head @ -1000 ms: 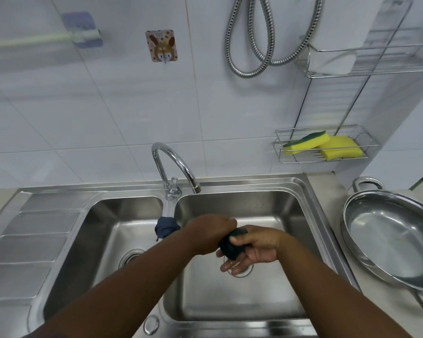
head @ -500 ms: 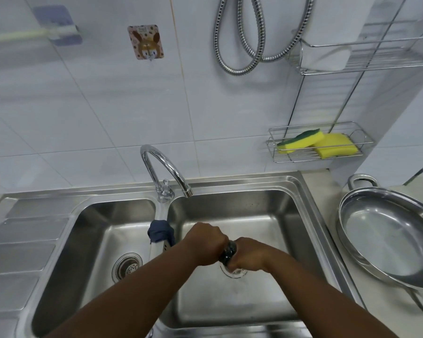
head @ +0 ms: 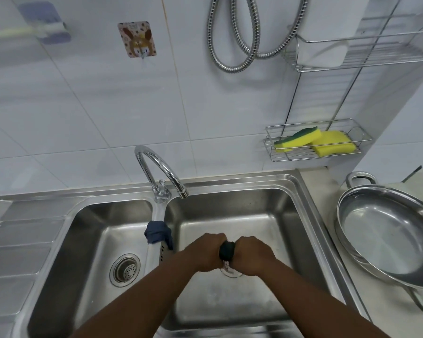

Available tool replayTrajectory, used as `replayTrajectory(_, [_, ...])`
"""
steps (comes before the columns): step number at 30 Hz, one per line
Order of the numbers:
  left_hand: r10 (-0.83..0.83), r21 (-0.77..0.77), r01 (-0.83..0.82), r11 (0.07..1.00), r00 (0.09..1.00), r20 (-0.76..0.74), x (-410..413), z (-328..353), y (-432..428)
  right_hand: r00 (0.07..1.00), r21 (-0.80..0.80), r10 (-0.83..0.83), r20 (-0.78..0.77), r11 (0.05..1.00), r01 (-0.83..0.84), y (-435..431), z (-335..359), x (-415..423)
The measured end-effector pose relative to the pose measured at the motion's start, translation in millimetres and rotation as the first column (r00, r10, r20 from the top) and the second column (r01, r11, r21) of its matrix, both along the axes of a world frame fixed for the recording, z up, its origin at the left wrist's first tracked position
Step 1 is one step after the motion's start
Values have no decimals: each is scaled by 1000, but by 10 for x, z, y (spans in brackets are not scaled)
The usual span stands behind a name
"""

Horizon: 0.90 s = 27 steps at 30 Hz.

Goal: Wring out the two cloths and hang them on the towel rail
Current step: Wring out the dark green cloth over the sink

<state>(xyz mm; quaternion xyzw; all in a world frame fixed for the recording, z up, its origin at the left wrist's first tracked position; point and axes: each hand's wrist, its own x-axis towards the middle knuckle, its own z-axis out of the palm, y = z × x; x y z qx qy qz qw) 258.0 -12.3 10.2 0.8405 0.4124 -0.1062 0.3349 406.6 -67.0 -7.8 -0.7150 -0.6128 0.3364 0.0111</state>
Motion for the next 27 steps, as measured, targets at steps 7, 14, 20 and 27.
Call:
replayTrajectory(7, [-356,594,209,776,924,141,-260,-73,-148,416,-719,-613,-671,676,-163,-34,146,192])
replayTrajectory(14, [-422,736,343,584,902,-86,-184,106,43,483,-749,-621,-617,652,-118,-89,145,-49])
replayTrajectory(20, [-201,399,336,853,917,-344,-39,32,-40,999,-181,-2,-32,983,-4,-23,144,-223])
replayTrajectory(27, [111,-73,-124,990,982,-154,-55,-154,-45,803,196,385,454,837,-512,111,87,-190])
